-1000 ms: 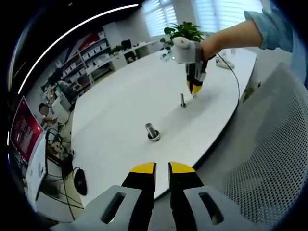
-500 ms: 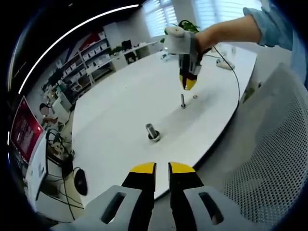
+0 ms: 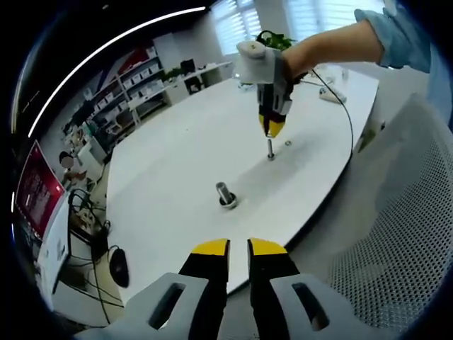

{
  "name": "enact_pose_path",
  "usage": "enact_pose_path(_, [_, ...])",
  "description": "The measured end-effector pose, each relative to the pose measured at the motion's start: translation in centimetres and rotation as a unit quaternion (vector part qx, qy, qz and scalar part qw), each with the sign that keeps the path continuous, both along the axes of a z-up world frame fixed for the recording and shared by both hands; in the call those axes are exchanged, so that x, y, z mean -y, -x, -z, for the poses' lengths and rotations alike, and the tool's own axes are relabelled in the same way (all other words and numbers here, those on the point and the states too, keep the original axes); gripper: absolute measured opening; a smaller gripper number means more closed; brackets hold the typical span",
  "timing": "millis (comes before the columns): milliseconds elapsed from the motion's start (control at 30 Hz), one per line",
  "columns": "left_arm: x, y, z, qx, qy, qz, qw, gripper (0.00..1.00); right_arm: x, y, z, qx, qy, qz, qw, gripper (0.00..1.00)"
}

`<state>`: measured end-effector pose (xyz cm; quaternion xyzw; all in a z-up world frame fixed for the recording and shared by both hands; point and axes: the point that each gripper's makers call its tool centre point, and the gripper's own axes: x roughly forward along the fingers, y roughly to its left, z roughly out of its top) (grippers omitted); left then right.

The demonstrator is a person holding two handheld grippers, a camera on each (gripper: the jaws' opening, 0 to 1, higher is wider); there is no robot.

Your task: Place the washer onto the threaded stud by aligning its center hole with the stud, sliding it down to the base, and recovering from edge contact or off-axis alignment until the washer reaches the visible bottom stop.

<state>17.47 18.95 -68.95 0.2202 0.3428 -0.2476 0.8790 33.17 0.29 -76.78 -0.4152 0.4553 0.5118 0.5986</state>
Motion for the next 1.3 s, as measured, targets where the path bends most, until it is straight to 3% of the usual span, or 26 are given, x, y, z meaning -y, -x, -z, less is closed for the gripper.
enact_pose_path(633, [0.0, 0.1, 0.1, -0.004, -0.001, 0.000, 1.0000, 0.07, 0.5, -0.1, 1.3, -0.006, 0.011, 0.003, 0.9999, 0.13])
enact_pose_path(1300, [0.0, 0.1, 0.2, -0.006, -0.002, 0.000, 1.0000, 0.07, 0.6, -0.6, 1.4, -0.007, 0.010, 0.006, 0.9999, 0.13])
